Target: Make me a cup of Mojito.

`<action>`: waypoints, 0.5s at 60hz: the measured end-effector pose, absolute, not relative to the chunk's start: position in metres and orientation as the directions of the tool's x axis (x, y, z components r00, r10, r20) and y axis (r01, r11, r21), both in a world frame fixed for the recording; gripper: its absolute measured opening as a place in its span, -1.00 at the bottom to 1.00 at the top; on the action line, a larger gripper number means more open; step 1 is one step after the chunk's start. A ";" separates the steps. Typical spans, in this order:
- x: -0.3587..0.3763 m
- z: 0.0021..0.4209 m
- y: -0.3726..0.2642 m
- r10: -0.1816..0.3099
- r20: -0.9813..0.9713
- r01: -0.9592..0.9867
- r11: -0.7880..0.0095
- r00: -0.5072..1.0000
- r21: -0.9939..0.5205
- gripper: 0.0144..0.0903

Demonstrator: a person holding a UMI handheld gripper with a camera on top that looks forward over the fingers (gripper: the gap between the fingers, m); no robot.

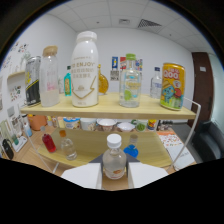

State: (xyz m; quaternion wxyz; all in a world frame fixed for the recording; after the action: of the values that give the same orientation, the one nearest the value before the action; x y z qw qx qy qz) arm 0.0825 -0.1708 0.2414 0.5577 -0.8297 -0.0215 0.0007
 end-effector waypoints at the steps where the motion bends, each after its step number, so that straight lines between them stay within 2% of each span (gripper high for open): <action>1: 0.087 0.239 -0.174 0.032 0.026 0.036 -0.379 0.999 -0.925 -0.47; 12: 0.128 0.194 -0.208 -0.037 0.011 -0.008 -0.461 0.999 -0.887 -0.47; 17: 0.138 0.169 -0.217 -0.043 0.035 0.009 -0.500 0.998 -0.866 -0.48; 23: 0.145 0.150 -0.225 -0.032 0.119 0.084 -0.532 0.992 -0.843 -0.47; 30: 0.147 0.151 -0.225 0.023 0.314 0.279 -0.519 0.949 -0.808 -0.48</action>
State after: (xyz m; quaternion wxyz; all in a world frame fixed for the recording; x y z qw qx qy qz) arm 0.1468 -0.2246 0.1508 0.4823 -0.8614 -0.0877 -0.1330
